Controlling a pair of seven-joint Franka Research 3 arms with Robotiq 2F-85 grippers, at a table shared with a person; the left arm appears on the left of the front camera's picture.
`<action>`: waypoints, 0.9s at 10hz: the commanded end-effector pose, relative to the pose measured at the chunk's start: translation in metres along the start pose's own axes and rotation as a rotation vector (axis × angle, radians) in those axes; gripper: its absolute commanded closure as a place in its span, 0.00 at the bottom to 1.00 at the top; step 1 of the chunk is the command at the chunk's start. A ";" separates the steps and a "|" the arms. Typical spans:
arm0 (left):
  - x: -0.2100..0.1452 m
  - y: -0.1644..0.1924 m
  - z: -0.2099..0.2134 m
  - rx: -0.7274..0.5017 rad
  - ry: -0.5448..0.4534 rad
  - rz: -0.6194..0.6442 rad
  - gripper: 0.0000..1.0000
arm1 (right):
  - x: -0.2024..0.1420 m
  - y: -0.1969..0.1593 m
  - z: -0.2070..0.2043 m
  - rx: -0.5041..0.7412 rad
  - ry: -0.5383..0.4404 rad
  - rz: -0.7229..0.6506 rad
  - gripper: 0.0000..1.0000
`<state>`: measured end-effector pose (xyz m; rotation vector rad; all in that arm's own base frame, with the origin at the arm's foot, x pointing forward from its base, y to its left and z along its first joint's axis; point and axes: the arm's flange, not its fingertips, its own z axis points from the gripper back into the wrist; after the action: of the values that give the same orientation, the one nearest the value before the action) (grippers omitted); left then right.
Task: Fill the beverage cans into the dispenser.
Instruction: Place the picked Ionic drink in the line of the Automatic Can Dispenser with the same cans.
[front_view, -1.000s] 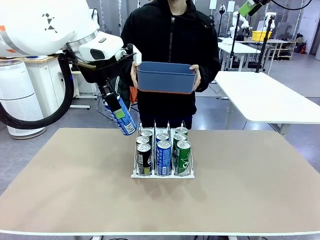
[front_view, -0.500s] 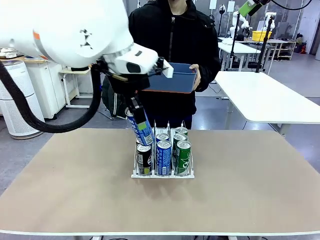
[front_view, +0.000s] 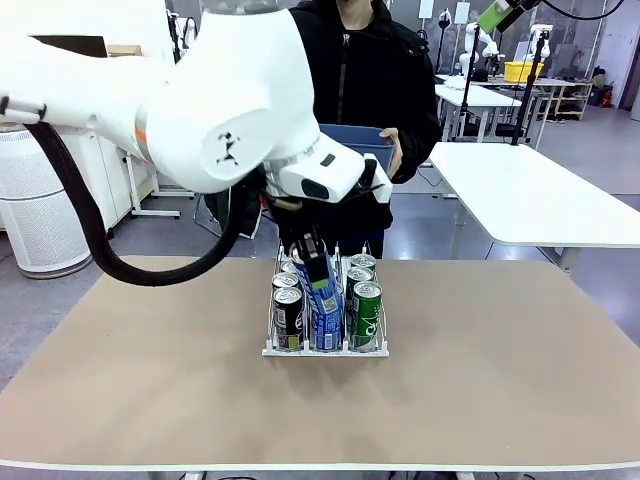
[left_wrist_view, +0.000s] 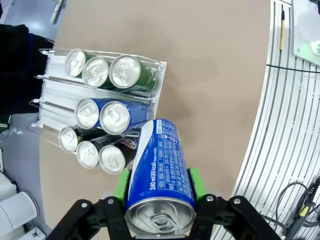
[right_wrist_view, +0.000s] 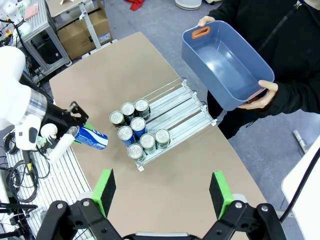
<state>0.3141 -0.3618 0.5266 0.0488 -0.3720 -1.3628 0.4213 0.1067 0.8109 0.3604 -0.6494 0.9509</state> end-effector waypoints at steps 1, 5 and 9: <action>0.000 -0.005 -0.022 -0.005 -0.008 -0.043 0.43 | -0.001 0.001 0.000 0.000 0.000 0.000 0.00; 0.005 -0.010 -0.055 -0.158 -0.008 -0.164 0.43 | -0.001 0.001 0.000 0.000 0.000 0.000 0.00; 0.003 -0.011 -0.049 -0.064 0.032 -0.074 0.43 | -0.001 0.001 0.000 0.000 0.000 0.000 0.00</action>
<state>0.3197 -0.3788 0.4743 0.0107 -0.2893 -1.4558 0.4213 0.1067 0.8110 0.3604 -0.6496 0.9509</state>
